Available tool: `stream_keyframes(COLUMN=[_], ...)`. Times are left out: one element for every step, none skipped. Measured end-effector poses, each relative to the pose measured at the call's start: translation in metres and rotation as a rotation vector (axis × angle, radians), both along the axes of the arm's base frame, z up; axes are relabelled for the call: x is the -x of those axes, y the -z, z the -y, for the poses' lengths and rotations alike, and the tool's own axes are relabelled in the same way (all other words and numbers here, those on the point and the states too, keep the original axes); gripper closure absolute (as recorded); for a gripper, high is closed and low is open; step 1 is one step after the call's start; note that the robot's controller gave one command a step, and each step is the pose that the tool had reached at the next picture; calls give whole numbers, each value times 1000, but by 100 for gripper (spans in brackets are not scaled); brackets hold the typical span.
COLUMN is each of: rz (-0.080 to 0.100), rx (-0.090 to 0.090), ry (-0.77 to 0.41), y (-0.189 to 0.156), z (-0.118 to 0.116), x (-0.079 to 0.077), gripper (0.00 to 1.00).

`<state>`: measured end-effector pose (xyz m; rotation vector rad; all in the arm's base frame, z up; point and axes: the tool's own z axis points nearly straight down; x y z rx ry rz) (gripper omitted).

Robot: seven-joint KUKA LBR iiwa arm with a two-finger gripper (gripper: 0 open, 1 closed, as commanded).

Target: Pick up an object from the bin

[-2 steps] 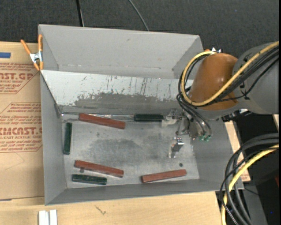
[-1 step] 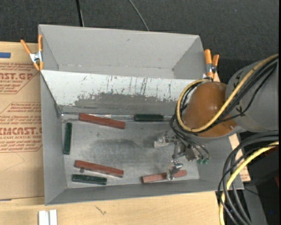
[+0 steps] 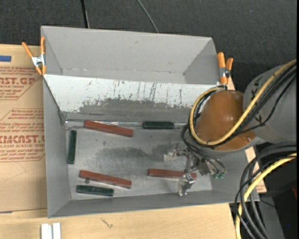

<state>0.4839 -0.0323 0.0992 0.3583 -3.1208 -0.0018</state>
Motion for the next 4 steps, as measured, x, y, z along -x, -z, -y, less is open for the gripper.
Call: stream_keyframes(rz=[0,3,13,13], rx=[0,0,10,10], ry=[-258,129,-198,-198], y=[-1,15,23,23], z=[29,19,-11,-12], x=[2,-1,-2,-2], gripper=[0,0,100,100])
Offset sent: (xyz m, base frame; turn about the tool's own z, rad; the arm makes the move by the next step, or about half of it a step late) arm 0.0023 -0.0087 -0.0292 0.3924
